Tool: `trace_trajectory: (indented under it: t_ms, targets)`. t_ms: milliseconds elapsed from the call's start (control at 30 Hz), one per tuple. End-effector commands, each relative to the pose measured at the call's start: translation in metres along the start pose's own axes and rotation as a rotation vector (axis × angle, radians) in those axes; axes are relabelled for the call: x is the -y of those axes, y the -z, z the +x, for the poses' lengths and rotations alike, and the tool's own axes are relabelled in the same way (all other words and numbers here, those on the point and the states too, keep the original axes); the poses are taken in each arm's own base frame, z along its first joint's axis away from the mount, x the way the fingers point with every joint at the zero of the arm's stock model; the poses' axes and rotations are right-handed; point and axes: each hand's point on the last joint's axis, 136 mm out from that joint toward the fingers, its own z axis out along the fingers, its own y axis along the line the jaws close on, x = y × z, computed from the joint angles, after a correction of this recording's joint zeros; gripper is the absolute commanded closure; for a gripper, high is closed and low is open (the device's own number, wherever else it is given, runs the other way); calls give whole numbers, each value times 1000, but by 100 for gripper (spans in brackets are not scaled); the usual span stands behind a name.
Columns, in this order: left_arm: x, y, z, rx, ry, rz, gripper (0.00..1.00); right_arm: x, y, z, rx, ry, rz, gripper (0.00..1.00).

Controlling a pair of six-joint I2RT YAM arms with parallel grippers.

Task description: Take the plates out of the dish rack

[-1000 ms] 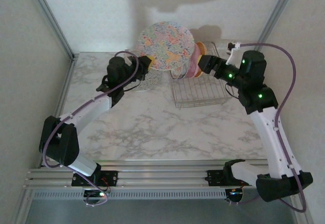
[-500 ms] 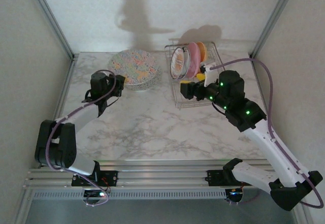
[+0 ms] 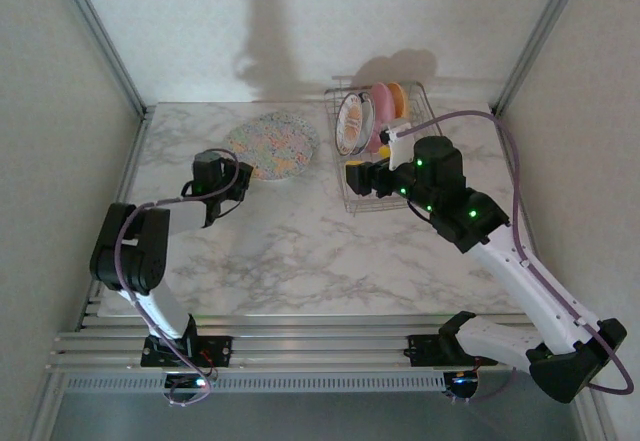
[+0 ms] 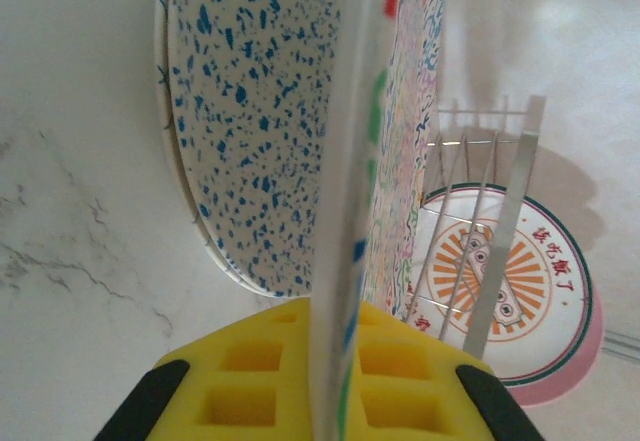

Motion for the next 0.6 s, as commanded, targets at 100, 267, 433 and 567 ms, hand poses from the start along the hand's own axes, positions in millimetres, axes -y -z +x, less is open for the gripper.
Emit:
trace_trajectory:
  t_ms: [100,267,433,567]
  targets:
    - [36,-16,-13,12,-70,122,100,-3,3,-16,43,3,-1,15]
    - [36,-29,-16,3,-76,111,100,-3,1,-16,42,1,-1,15]
    - [33,-40,-19,-8,-85,86,99,-5,-1,-16,39,1,-7,15]
    - [31,-48,-20,-15,-82,78,98,-4,-2,-17,36,4,-5,15]
